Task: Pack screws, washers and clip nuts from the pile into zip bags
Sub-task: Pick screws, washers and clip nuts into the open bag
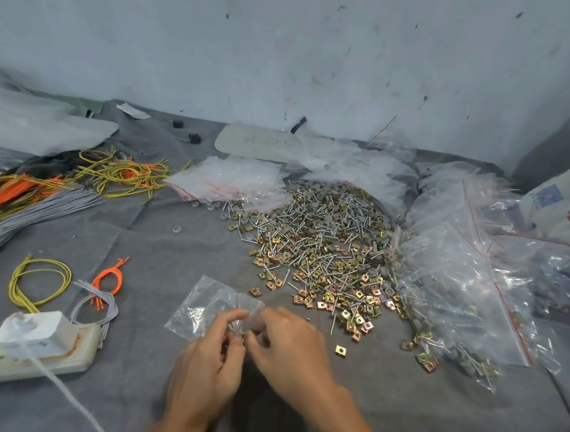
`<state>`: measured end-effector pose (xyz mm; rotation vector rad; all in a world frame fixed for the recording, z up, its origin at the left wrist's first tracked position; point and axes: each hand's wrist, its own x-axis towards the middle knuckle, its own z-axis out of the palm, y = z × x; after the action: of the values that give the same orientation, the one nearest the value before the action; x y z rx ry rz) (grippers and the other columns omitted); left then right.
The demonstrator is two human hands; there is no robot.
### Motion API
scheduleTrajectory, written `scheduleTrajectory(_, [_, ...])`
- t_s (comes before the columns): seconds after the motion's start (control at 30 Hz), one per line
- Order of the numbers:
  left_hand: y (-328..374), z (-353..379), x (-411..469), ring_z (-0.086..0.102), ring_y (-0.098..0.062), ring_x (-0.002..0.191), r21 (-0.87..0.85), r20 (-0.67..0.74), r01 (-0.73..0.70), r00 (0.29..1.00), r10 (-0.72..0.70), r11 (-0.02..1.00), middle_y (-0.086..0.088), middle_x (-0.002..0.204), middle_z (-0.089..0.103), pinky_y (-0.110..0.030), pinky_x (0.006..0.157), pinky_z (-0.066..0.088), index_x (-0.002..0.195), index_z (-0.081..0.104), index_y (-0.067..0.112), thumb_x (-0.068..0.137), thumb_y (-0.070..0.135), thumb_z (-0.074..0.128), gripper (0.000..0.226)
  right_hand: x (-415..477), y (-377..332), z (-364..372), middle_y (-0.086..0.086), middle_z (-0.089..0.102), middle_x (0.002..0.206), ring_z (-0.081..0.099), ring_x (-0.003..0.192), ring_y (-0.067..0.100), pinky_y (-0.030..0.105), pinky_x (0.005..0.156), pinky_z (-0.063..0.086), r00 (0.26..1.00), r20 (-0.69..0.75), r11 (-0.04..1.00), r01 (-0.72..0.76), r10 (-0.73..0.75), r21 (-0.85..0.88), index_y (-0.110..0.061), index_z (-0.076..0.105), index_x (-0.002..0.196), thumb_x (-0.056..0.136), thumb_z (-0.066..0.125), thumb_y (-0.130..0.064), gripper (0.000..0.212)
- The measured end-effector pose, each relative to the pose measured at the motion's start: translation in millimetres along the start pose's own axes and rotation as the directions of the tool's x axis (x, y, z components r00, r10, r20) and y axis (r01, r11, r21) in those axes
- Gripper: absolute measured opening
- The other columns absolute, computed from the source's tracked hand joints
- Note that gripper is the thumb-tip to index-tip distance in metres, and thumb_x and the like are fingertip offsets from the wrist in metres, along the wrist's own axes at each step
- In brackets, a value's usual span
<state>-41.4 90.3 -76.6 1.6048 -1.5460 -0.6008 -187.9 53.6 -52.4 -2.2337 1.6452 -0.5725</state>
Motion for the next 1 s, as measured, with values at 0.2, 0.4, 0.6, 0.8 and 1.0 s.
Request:
scheduleTrajectory(0.2, [6.4, -3.7, -1.5, 0.065, -0.01, 0.072, 0.001, 0.023, 0.027, 0.999, -0.027, 1.0, 0.017, 0.077, 0.066, -0.043, 0.07, 0.056, 0.118, 0.048, 0.059, 0.085, 0.045, 0.041, 0.037, 1.7, 3.0, 2.5, -0.006, 0.063, 0.104, 0.059, 0.102, 0.019, 0.038, 0.08, 0.045, 0.999, 0.039, 0.999, 0.034, -0.033, -0.039, -0.031, 0.06, 0.107, 0.097, 0.051, -0.049, 0.023])
scheduleTrajectory(0.4, [6.6, -4.3, -1.1, 0.064, -0.006, 0.068, -0.021, 0.032, 0.06, 0.998, -0.059, 0.998, 0.017, 0.073, 0.066, -0.04, 0.064, 0.056, 0.122, 0.052, 0.054, 0.082, 0.049, 0.037, 0.043, 9.2, -1.5, 9.7, -0.001, 0.068, 0.116, 0.061, 0.108, 0.026, 0.039, 0.079, 0.046, 0.994, 0.085, 0.993, 0.071, -0.062, -0.099, -0.026, 0.061, 0.114, 0.099, 0.045, -0.045, 0.029])
scheduleTrajectory(0.6, [10.4, -6.0, -2.1, 0.065, -0.007, 0.071, -0.024, 0.041, 0.09, 0.995, -0.089, 0.996, 0.016, 0.073, 0.066, -0.04, 0.069, 0.057, 0.122, 0.052, 0.054, 0.081, 0.052, 0.037, 0.044, 6.7, 8.1, -5.8, -0.002, 0.068, 0.111, 0.061, 0.103, 0.027, 0.04, 0.075, 0.047, 0.96, 0.2, 0.981, 0.195, -0.194, 0.012, -0.03, 0.058, 0.113, 0.1, 0.041, -0.042, 0.025])
scheduleTrajectory(0.8, [15.2, -3.6, -2.5, 0.065, -0.012, 0.064, 0.006, 0.028, 0.114, 0.993, -0.115, 0.993, 0.014, 0.07, 0.065, -0.041, 0.064, 0.058, 0.117, 0.052, 0.056, 0.092, 0.03, 0.053, 0.036, 11.5, 38.1, -42.8, -0.013, 0.072, 0.097, 0.063, 0.088, 0.004, 0.028, 0.08, 0.051, 0.975, 0.109, 0.968, 0.173, -0.195, 0.184, -0.028, 0.071, 0.105, 0.096, 0.058, -0.034, 0.017])
scheduleTrajectory(1.0, [16.2, -2.2, -1.7, 0.062, -0.007, 0.06, 0.045, 0.017, 0.093, 0.995, -0.094, 0.995, 0.015, 0.067, 0.065, -0.036, 0.061, 0.057, 0.115, 0.048, 0.062, 0.092, 0.017, 0.059, 0.051, 102.5, 93.2, -88.5, -0.016, 0.068, 0.091, 0.062, 0.067, 0.0, 0.025, 0.065, 0.056, 0.999, -0.004, 0.994, -0.047, 0.048, 0.095, -0.031, 0.068, 0.109, 0.098, 0.061, -0.029, 0.013])
